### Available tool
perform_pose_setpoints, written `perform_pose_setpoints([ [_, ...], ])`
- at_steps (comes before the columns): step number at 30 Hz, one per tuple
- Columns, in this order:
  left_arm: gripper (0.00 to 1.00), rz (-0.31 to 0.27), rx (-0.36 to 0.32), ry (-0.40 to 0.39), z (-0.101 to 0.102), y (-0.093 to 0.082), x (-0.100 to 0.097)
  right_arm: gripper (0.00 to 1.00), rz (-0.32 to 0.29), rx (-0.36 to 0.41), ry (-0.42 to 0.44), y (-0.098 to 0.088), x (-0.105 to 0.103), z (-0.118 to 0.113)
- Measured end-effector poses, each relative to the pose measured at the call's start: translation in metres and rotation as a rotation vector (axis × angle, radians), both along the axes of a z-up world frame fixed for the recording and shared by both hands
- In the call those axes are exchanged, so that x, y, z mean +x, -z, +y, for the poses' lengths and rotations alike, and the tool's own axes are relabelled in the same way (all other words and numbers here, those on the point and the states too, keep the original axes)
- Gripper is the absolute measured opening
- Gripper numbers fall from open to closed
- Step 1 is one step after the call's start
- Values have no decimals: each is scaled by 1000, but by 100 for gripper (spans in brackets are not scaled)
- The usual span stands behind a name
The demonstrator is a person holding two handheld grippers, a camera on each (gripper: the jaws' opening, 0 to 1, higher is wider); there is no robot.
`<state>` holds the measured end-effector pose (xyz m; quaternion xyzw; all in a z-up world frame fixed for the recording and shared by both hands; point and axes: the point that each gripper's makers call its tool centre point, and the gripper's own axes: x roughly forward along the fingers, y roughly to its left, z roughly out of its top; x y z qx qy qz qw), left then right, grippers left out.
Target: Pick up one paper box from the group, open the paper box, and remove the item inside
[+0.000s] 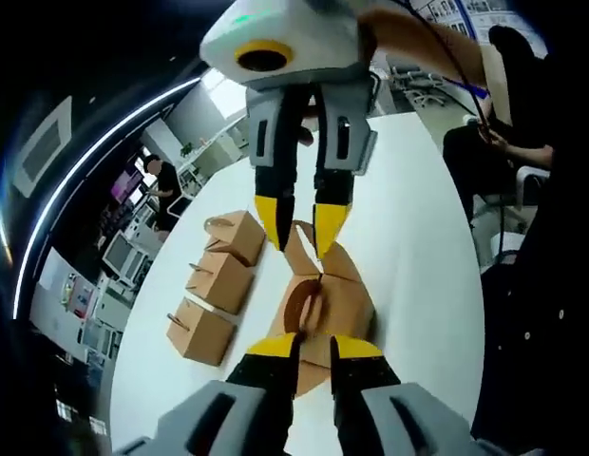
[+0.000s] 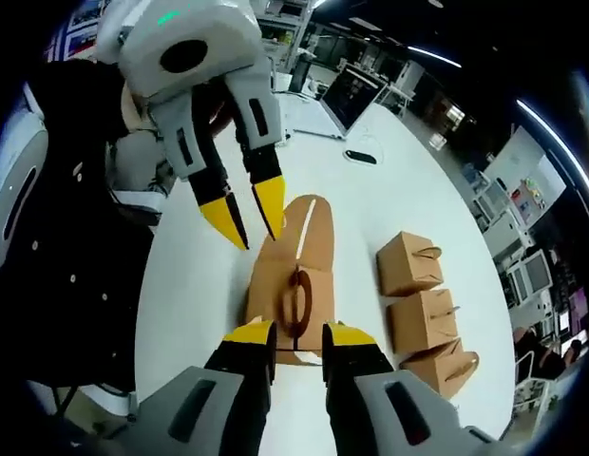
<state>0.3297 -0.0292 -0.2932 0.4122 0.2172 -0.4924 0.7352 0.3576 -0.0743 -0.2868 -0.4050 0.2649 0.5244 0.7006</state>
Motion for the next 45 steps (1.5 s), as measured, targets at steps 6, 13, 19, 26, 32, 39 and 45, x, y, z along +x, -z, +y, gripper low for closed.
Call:
perform_pose_setpoints([
  [6, 16, 1, 6, 1, 4, 3, -10, 17, 46, -75, -3, 16, 22, 6],
  [13, 16, 0, 11, -15, 20, 7, -15, 14, 118, -102, -20, 33, 25, 9],
  [19, 16, 4, 8, -14, 21, 10, -14, 12, 156, -122, -35, 44, 23, 13],
  [26, 16, 10, 0, -9, 22, 14, -14, 4, 196, -158, -36, 57, 22, 13],
  [32, 16, 11, 3, -5, 22, 17, -14, 3, 196, -164, -44, 54, 20, 14],
  [39, 16, -19, 15, -10, 15, 18, -1, 3, 174, -149, -22, 46, 23, 13],
  [45, 16, -18, 8, -8, -1, 24, 16, 3, 175, -143, -17, 46, 20, 12],
])
